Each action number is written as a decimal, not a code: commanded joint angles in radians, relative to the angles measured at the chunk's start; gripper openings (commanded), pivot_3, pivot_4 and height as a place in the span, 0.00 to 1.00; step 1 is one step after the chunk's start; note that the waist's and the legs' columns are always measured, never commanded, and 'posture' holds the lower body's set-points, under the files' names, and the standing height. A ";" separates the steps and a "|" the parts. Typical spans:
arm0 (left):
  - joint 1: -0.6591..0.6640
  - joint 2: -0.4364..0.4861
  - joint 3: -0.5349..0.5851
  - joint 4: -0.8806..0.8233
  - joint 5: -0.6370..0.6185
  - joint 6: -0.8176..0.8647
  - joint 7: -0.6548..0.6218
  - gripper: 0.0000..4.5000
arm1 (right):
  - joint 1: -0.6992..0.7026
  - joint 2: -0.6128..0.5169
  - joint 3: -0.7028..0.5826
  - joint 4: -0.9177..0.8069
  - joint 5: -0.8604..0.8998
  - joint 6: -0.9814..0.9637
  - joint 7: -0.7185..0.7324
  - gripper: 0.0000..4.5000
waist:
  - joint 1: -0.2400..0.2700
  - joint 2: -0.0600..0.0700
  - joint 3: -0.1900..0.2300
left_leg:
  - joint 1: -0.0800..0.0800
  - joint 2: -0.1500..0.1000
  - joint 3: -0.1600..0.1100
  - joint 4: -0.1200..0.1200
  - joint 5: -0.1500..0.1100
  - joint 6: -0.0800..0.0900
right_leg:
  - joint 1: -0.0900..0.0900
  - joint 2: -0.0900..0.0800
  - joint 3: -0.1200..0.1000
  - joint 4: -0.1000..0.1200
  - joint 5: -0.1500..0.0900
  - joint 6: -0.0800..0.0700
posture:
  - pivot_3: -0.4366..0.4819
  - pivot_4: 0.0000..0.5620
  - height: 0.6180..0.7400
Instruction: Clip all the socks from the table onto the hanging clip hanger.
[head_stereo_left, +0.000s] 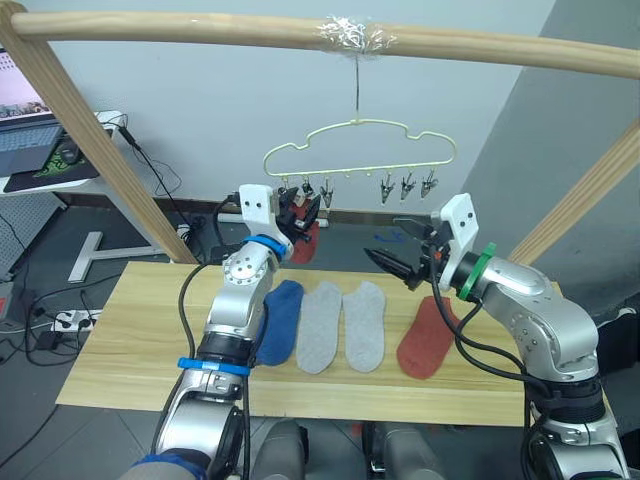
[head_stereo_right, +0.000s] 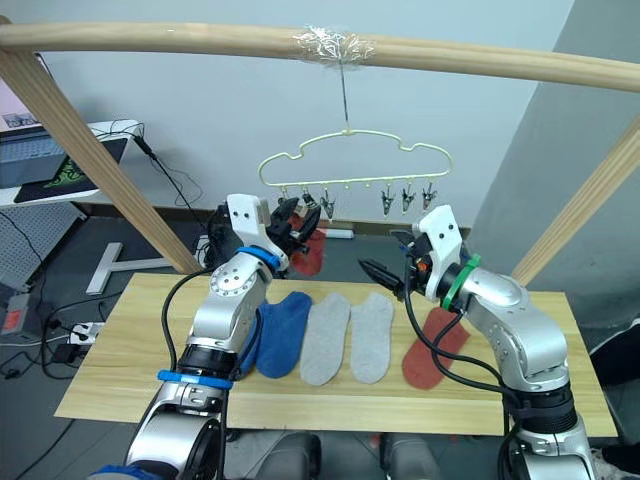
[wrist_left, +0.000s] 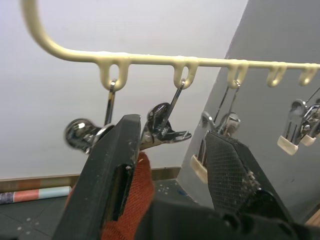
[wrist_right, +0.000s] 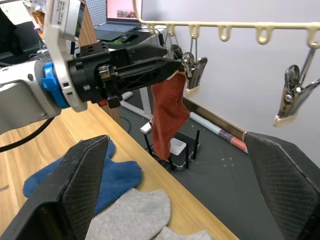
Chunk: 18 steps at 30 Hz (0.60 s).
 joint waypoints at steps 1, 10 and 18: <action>-0.034 -0.008 0.007 0.014 0.008 -0.046 -0.013 0.53 | -0.012 -0.012 -0.022 -0.047 0.028 -0.004 -0.004 1.00 | -0.005 0.000 0.000 | 0.000 0.000 0.000 0.000 0.000 0.000 | 0.000 0.000 0.000 0.000 0.000 0.000 | 0.43 0.29 1.00; -0.062 0.006 0.003 0.072 0.055 -0.101 -0.022 0.53 | -0.016 -0.018 -0.024 -0.044 0.045 -0.003 -0.021 1.00 | -0.018 0.000 0.000 | 0.000 0.000 0.000 0.000 0.000 0.000 | 0.000 0.000 0.000 0.001 0.000 0.000 | 0.43 0.30 1.00; -0.031 0.013 -0.005 0.036 0.065 -0.111 -0.067 0.53 | -0.017 -0.021 -0.024 -0.042 0.053 -0.006 -0.027 1.00 | -0.018 0.000 0.000 | 0.000 0.000 0.000 0.001 0.000 0.000 | 0.000 0.000 0.000 0.001 0.000 0.000 | 0.43 0.30 1.00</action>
